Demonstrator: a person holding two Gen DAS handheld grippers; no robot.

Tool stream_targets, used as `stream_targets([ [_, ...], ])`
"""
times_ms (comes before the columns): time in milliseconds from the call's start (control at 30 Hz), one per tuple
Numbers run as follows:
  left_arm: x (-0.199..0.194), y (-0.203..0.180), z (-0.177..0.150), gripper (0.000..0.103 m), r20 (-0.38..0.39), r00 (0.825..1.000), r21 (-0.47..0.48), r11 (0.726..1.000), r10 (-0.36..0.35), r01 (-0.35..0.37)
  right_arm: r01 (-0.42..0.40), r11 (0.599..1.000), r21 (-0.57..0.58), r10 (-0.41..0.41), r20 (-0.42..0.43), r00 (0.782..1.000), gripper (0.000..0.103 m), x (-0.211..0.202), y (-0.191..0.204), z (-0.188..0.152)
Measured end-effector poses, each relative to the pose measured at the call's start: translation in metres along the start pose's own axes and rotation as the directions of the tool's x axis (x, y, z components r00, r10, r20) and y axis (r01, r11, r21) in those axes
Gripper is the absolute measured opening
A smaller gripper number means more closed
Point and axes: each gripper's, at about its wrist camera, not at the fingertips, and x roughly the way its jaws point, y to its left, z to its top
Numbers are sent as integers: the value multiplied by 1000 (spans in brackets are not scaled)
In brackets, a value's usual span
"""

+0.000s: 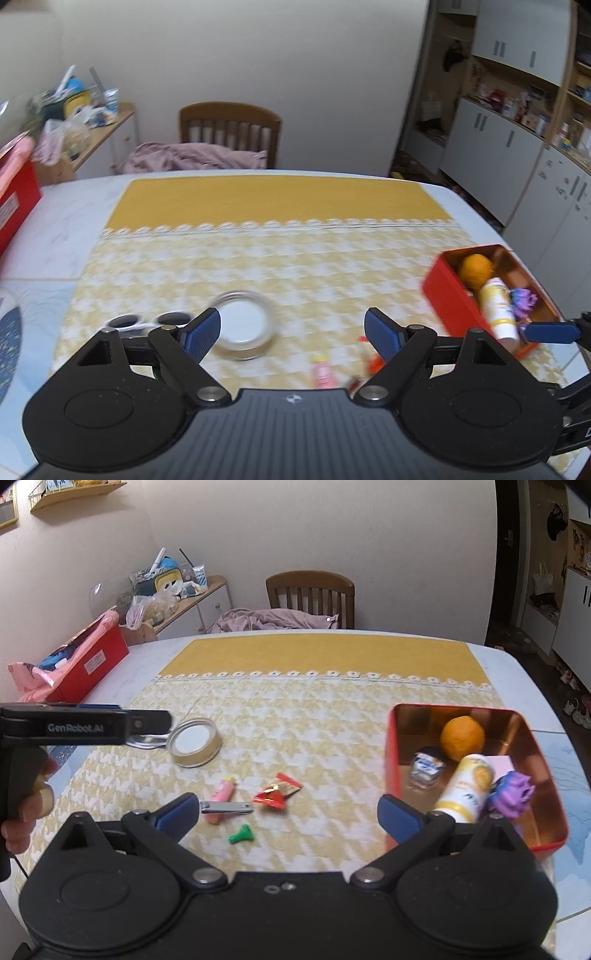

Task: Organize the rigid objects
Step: 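Withdraw both tools from the tin toward the sunglasses and green piece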

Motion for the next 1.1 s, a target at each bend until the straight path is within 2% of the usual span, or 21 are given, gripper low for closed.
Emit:
stream_targets([
  [267, 8, 66, -16, 85, -42, 996, -65, 995, 76, -79, 19, 1000, -9, -19, -41, 999, 103, 25, 29, -7],
  [433, 24, 100, -27, 85, -67, 988, -82, 986, 142, -147, 30, 999, -30, -32, -61, 998, 103, 39, 45, -12],
  [567, 35, 124, -33, 85, -71, 983, -116, 978, 166, -174, 36, 999, -41, -40, -94, 995, 101, 52, 53, -15],
  [667, 44, 137, -34, 85, -82, 986, -113, 981, 148, -157, 31, 998, -47, -36, -122, 992, 99, 60, 58, -18],
  [867, 68, 153, -33, 85, -124, 990, -21, 997, 66, -69, 30, 997, -65, -39, -152, 988, 95, 71, 64, -22],
  [1033, 82, 162, -28, 85, -124, 992, 42, 999, 22, -17, 23, 997, -80, -37, -176, 984, 89, 83, 67, -22],
  [1100, 87, 169, -25, 85, -132, 991, 41, 999, -30, 36, 7, 997, -80, -22, -182, 983, 86, 85, 68, -23],
])
